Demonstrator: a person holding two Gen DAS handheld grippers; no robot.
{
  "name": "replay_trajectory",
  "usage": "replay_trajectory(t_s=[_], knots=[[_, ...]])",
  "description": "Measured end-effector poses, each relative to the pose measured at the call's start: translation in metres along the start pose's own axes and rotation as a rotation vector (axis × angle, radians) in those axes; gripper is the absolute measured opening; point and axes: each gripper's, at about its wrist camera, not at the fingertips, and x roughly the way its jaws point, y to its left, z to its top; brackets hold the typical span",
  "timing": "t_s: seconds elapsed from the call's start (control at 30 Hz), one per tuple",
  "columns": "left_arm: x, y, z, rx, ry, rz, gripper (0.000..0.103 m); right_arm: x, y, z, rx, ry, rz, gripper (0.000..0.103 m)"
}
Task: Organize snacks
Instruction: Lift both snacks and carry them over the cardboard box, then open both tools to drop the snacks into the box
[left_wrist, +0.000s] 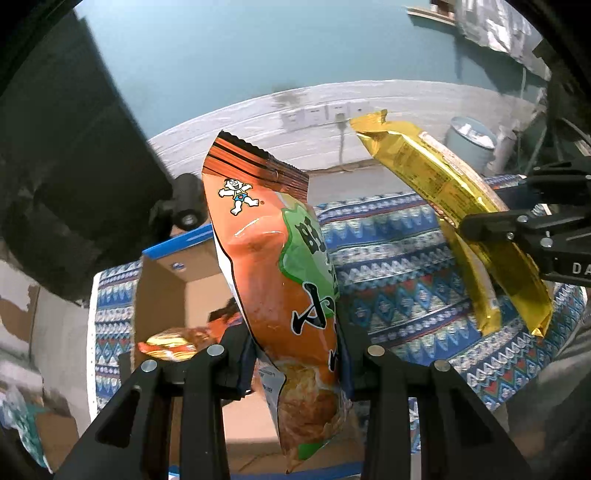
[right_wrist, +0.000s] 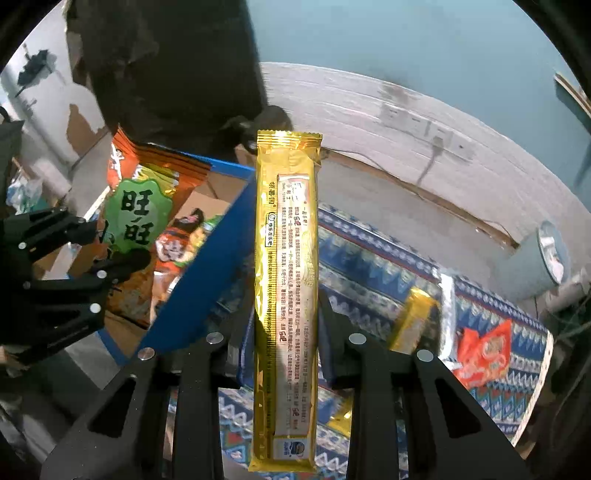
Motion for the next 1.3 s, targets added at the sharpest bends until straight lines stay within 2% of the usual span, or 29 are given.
replay_trajectory(t_s=[0.4,0.63,0.97,1.07,1.13,1.17,1.3], knots=[[0.012,0.066,-0.016,-0.082,0.040,0.081,0.037,0.039,0.063,0.043,-0.070,0.042,0.079,0.027],[0.017,0.087,-0.025,-0.114,0.059,0.090,0.037,0.077,0.094,0.065,-0.044,0.084,0.149,0.027],[0.033,0.113,-0.036,-0.150,0.121,0.127,0.037,0.114,0.120,0.077,-0.039,0.136,0.165,0.028],[0.036,0.117,-0.038,-0.154,0.132,0.142,0.044,0.118,0.126,0.076,-0.040,0.154,0.172,0.031],[0.035,0.116,-0.037,-0.153,0.131,0.144,0.058,0.117,0.123,0.076,-0.035,0.152,0.174,0.031],[0.035,0.115,-0.037,-0.152,0.129,0.148,0.061,0.116,0.123,0.077,-0.034,0.150,0.172,0.032],[0.034,0.111,-0.035,-0.134,0.119,0.162,0.069,0.109,0.120,0.078,-0.037,0.137,0.154,0.038]])
